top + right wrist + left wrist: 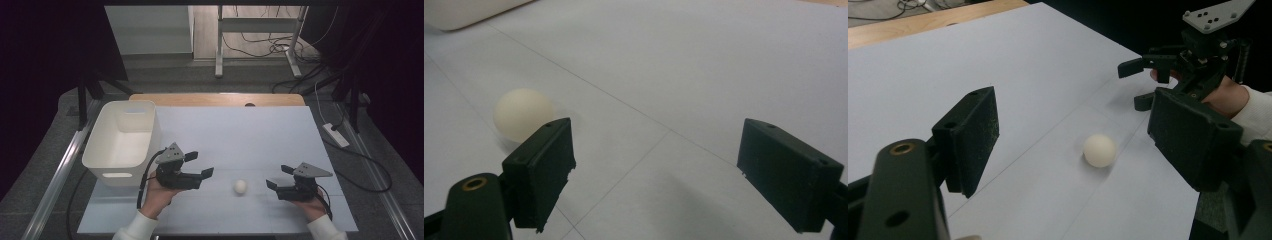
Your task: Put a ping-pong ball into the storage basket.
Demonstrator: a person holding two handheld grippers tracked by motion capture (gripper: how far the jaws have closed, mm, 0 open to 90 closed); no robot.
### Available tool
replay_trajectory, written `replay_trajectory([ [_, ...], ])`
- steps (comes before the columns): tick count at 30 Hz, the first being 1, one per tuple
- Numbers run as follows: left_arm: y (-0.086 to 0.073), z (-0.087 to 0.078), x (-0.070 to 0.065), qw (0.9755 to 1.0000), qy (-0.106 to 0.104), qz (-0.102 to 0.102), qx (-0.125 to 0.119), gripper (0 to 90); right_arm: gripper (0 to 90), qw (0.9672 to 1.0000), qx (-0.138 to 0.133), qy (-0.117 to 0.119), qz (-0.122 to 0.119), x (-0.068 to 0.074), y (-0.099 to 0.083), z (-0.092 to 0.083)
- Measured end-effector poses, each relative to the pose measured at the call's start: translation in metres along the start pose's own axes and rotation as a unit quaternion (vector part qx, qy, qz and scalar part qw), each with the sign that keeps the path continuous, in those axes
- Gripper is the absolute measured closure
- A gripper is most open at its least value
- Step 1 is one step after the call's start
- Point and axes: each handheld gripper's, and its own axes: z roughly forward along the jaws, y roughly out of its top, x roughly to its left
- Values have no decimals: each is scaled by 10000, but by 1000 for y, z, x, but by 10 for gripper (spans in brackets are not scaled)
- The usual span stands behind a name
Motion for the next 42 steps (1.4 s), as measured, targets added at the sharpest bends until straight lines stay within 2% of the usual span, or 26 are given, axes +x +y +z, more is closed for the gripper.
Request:
replay_trajectory([
  [26, -4, 41, -11, 9990, -306, 118, 311, 215, 148, 9999, 62, -74, -32, 2, -1, -1],
  [37, -9, 66, -19, 9972, -438, 217, 558, 211, 149, 9999, 37, -95, 25, -1, -2, -2],
  [42, -10, 72, -20, 9966, -480, 213, 631, 211, 148, 9999, 56, -97, -12, 0, -2, -1],
])
